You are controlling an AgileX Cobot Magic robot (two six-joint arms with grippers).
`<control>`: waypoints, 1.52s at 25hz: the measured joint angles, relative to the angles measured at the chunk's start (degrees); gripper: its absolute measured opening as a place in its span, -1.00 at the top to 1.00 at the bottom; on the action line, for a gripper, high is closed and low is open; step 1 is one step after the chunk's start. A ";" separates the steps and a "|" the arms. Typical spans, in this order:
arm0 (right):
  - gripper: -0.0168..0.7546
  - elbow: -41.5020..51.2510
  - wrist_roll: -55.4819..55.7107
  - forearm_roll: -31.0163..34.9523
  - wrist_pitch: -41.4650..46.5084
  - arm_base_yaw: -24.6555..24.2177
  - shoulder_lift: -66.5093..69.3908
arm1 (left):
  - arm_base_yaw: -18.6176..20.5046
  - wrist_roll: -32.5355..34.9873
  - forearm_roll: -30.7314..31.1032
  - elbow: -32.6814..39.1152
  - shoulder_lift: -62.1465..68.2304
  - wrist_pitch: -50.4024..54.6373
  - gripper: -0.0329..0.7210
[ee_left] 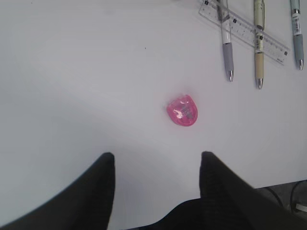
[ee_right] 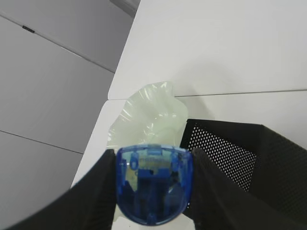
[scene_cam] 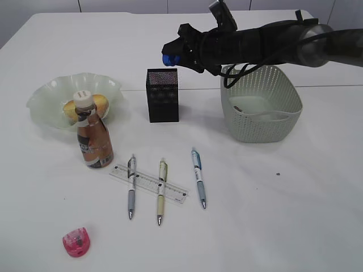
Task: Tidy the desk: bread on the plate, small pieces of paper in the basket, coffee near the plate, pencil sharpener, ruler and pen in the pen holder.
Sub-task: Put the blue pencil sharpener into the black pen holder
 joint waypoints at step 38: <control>-0.19 0.00 6.84 -10.00 2.04 0.00 -1.07 | 0.00 0.00 0.00 0.00 0.00 -0.13 -0.19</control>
